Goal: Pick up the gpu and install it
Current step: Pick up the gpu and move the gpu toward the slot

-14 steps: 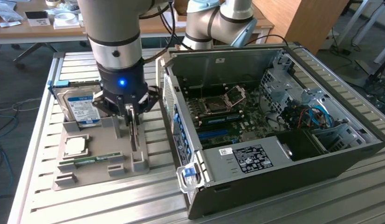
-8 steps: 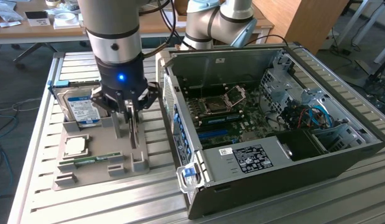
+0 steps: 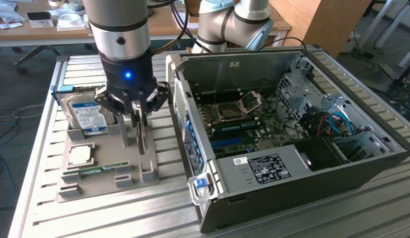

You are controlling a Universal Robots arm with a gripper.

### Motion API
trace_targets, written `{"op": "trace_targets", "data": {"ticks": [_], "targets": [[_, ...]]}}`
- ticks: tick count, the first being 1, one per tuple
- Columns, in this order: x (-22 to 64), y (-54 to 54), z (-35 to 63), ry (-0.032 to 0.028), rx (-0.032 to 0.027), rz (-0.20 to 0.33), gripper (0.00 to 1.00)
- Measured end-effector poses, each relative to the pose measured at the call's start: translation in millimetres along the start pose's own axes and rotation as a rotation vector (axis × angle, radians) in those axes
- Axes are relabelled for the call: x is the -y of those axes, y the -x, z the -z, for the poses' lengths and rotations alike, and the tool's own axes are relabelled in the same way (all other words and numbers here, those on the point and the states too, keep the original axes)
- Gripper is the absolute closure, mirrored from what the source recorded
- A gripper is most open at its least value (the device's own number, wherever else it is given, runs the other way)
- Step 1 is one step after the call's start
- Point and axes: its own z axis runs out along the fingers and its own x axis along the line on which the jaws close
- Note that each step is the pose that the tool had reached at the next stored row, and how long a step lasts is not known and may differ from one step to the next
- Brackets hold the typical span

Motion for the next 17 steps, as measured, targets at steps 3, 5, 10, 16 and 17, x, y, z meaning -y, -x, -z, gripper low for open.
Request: {"op": "trace_targets", "data": {"ticks": [3,5,10,16,17], "targets": [[-0.2,0.1,5.2,0.0000,0.0000,0.000,0.73],[-0.4,0.2,8.9,0.0000,0.0000,0.000,0.73],[-0.8,0.4,17.9,0.0000,0.0000,0.000,0.73],[-1.3,0.7,27.3,0.0001,0.0000,0.000,0.73],[-1.3,0.7,28.8,0.0001,0.0000,0.000,0.73]]}}
